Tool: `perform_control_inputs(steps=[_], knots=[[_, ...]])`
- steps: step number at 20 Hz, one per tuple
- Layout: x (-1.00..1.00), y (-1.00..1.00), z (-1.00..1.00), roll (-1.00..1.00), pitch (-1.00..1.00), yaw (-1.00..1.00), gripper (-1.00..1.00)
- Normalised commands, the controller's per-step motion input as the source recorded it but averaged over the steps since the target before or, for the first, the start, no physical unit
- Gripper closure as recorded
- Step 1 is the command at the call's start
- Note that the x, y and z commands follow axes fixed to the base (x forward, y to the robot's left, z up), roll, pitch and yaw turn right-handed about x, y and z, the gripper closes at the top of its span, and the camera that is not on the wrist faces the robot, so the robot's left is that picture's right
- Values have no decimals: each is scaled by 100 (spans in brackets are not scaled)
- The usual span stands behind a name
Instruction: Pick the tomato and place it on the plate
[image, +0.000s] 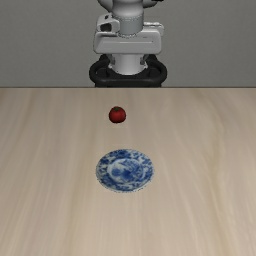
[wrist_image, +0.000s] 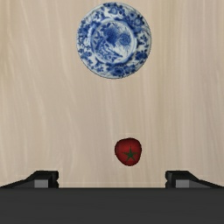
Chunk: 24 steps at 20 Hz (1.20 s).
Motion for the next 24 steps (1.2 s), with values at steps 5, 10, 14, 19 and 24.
perform_control_inputs(steps=[5, 10, 14, 19, 24], knots=[[-40, -60, 0, 0, 0, 0, -100], [-20, 0, -40, 0, 0, 0, -100], [0, 0, -100, 0, 0, 0, -100], [0, 0, -100, 0, 0, 0, -100], [0, 0, -100, 0, 0, 0, -100]])
